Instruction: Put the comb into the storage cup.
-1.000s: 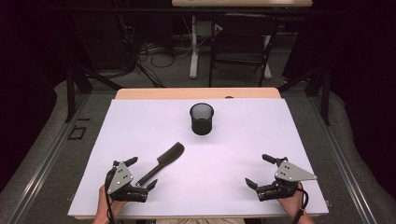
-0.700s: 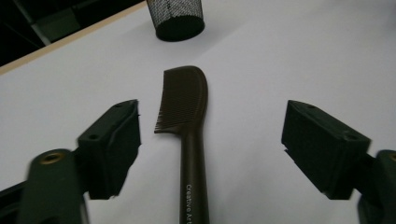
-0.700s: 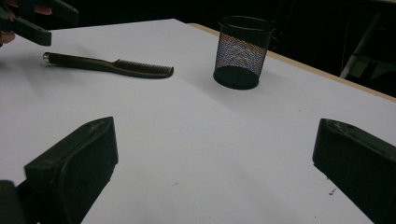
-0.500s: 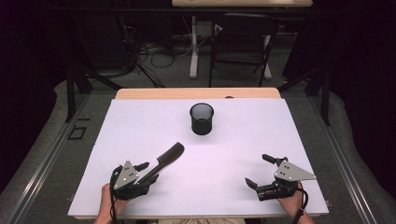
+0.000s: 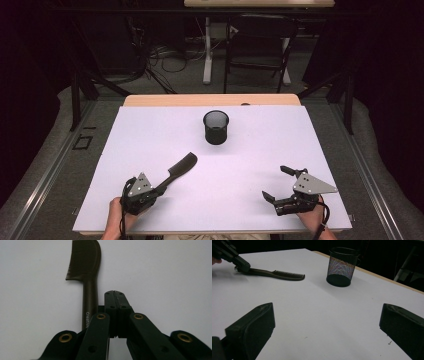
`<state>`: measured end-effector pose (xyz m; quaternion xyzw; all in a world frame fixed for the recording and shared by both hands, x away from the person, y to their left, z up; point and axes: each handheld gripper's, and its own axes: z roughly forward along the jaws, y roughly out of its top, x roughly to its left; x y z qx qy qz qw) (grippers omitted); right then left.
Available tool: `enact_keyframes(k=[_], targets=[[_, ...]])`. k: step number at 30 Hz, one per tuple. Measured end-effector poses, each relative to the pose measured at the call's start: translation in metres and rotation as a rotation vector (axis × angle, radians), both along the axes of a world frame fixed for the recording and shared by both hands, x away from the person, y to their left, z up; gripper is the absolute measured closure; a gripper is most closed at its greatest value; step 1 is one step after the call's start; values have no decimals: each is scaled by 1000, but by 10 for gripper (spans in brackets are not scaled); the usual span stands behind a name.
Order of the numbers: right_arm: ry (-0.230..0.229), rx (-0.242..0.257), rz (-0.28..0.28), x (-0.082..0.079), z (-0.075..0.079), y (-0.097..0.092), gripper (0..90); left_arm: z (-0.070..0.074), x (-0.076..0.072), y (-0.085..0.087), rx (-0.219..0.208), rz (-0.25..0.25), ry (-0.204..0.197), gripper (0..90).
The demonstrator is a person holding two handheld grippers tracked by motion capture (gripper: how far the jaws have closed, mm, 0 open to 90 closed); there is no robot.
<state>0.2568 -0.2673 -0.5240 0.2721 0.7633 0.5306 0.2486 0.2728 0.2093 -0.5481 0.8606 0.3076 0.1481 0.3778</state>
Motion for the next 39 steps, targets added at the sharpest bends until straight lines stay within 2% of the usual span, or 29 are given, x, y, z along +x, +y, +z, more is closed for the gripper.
enact_keyframes(k=[4, 14, 29, 39], targets=[[-1, 1, -1, 0, 0, 0, 0, -2, 0, 1, 30, 13, 28, 900], [7, 2, -4, 0, -1, 0, 0, -4, 2, 2, 70, 41, 57, 900], [6, -2, -7, 1, -1, 0, 0, -4, 3, 3, 103, 82, 35, 900], [7, -7, -7, 2, -1, 0, 0, -4, 6, 5, 105, 116, 40, 900]])
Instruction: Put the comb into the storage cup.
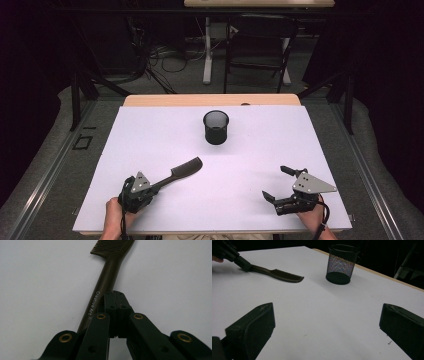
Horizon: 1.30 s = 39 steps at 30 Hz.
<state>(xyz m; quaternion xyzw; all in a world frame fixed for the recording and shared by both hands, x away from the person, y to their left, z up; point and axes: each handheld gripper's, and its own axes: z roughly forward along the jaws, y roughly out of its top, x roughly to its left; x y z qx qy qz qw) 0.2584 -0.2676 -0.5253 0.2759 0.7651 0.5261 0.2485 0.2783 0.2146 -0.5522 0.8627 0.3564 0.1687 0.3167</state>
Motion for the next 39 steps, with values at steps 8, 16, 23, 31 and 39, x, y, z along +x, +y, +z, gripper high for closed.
enact_keyframes(k=[8, 16, 23, 31, 39], targets=[[4, -2, 0, 0, 0, 0, 0, 0, 1, 0, -1, 21, -8, 900], [6, -7, 1, 0, 0, 0, 0, -1, 3, 1, 9, 33, -8, 900], [9, -7, 1, 1, -1, 1, 0, -2, 4, 1, 12, 41, -11, 900], [9, -8, 4, 1, -1, 1, 0, -3, 5, 2, 10, 43, -14, 889], [12, -7, 3, 1, -1, 1, 1, 3, -1, 6, -43, -21, -25, 743]])
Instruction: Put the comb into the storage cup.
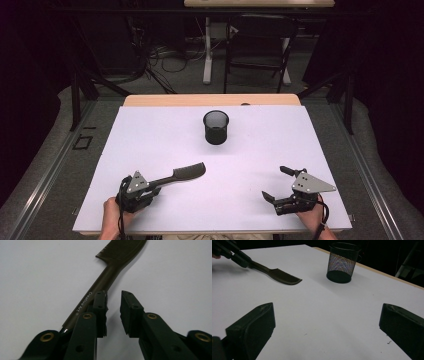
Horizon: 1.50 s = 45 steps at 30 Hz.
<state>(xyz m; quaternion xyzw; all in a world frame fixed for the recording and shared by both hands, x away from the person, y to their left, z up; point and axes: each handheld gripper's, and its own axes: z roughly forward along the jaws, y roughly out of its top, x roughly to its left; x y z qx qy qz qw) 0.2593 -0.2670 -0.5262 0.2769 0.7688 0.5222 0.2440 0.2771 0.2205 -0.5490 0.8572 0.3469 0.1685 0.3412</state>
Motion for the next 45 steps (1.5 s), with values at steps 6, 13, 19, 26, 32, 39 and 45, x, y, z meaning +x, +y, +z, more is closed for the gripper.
enact_keyframes(k=[6, 13, 19, 26, 32, 39, 45], targets=[[-1, 0, 1, 0, 0, 0, 1, 6, -4, 2, -30, -23, -20, 576], [3, 1, 5, 1, -1, 1, 1, 12, -4, -1, -3, -40, -48, 355], [1, 1, -2, 0, 0, 1, 1, 16, 0, 0, 6, -35, -55, 149], [0, -9, -5, -1, 0, 2, 0, 28, 6, -5, 48, -57, -83, 12], [14, -9, -2, 0, 0, 2, 0, 37, 14, -7, 91, -94, -80, 0], [14, -13, -3, 0, 0, 2, 0, 43, 25, -12, 134, -143, -64, 0], [23, -6, -6, 1, -2, 2, 0, 44, 34, -18, 180, -180, -35, 0]])
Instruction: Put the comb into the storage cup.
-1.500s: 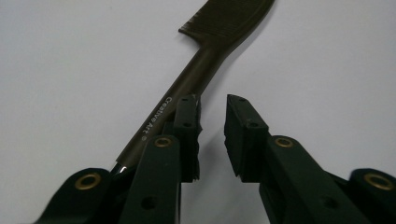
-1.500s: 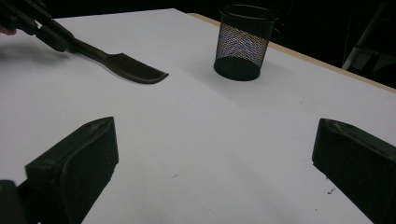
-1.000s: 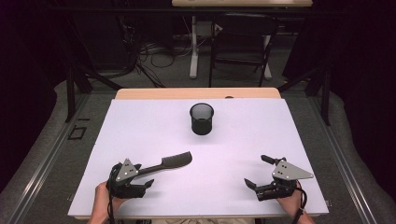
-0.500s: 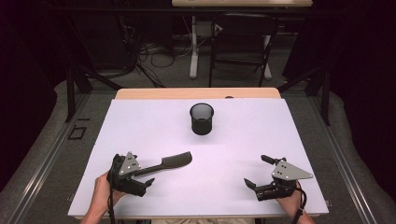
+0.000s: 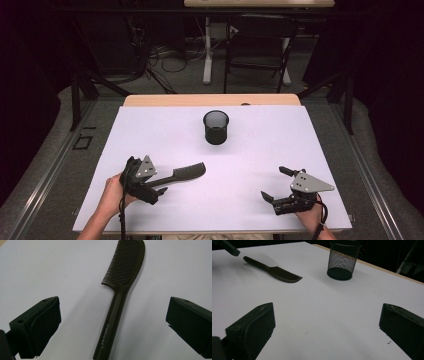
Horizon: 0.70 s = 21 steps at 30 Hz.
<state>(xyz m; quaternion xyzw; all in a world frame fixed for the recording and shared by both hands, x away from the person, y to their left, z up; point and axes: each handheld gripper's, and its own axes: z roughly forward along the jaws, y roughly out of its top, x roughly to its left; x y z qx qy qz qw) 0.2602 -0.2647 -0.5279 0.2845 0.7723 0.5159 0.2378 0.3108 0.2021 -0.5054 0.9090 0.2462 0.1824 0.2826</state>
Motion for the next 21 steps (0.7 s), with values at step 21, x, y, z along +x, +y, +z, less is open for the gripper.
enact_keyframes(k=[21], targets=[[18, -2, 18, 2, -2, 2, 0, 1, 23, -22, 168, -87, 126, 7]])
